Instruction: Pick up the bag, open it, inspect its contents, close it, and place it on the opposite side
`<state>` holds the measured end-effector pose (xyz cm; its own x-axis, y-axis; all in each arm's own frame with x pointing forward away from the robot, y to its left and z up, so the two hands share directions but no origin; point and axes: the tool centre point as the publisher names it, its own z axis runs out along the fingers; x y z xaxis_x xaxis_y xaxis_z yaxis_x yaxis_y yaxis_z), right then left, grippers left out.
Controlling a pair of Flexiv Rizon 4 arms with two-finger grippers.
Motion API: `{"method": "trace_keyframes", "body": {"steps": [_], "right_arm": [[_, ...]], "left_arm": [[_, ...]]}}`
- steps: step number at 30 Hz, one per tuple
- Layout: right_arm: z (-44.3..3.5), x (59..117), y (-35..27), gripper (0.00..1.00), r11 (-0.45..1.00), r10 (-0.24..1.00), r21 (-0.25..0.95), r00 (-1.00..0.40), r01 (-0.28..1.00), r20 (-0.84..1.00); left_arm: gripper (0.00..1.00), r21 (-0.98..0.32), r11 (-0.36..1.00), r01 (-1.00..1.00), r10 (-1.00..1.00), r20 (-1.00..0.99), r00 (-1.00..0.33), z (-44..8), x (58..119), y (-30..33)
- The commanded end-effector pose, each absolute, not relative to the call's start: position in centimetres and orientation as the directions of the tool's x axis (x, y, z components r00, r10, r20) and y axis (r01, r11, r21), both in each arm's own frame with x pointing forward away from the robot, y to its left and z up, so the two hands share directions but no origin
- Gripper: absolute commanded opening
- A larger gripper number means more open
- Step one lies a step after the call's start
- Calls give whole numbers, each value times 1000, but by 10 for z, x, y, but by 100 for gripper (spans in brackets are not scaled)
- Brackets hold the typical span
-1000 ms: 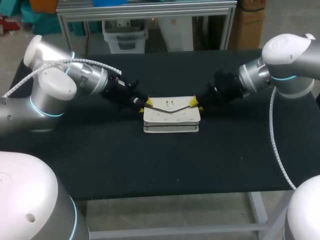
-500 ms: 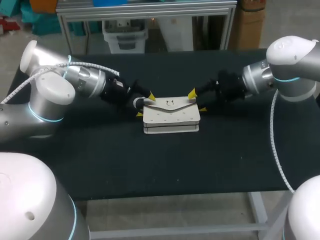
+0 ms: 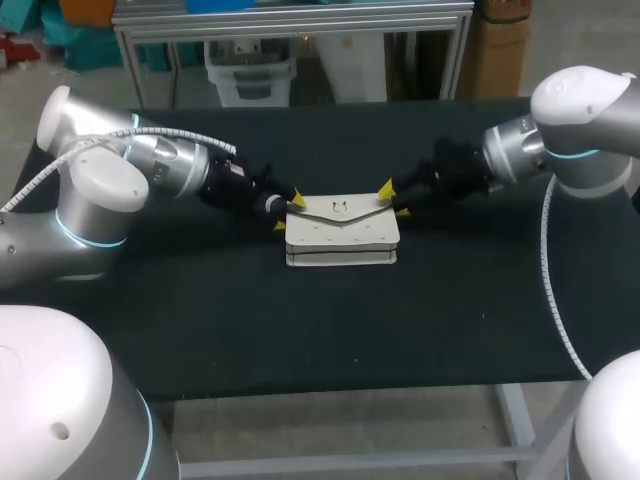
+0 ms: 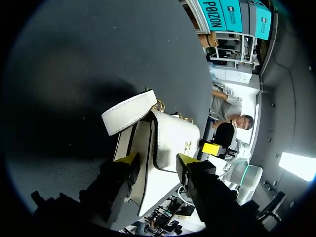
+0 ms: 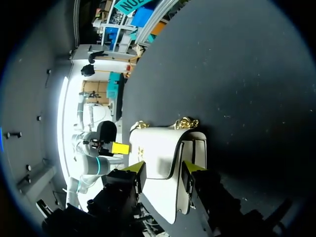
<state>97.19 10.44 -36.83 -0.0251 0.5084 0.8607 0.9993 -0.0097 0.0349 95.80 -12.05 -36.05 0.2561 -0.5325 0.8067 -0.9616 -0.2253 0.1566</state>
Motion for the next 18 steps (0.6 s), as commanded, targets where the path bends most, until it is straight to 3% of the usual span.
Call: {"method": "trace_keyframes", "body": {"steps": [1,3,4,5,6,7,8,9,18], "right_arm": [[-374,976,109,46,1,506,24,-21,1000,862],[-375,977,112,45,3,504,21,-19,1000,864],[-376,977,114,44,6,503,18,-19,1000,864],[-376,978,116,42,8,502,17,-19,1000,865],[-377,978,118,36,12,503,16,-20,1000,864],[-378,978,119,28,15,504,15,-21,1000,863],[-378,978,120,4,17,505,15,-21,1000,863],[-379,978,120,0,19,505,14,-22,1000,863],[-376,979,113,0,16,509,21,-26,1000,861]], "left_arm": [[58,171,-213,-962,-534,804,262,-368,964,-124],[54,191,-205,-960,-528,804,273,-371,967,-126],[45,194,-204,-960,-527,804,275,-372,969,-126],[34,195,-207,-959,-529,802,277,-373,970,-127],[2,200,-206,-958,-525,804,281,-374,970,-127],[0,202,-204,-958,-524,804,281,-374,970,-127],[0,202,-204,-958,-524,804,281,-374,970,-127],[0,202,-205,-958,-524,804,281,-374,970,-127],[0,191,-203,-960,-526,806,271,-370,968,-125]]}}
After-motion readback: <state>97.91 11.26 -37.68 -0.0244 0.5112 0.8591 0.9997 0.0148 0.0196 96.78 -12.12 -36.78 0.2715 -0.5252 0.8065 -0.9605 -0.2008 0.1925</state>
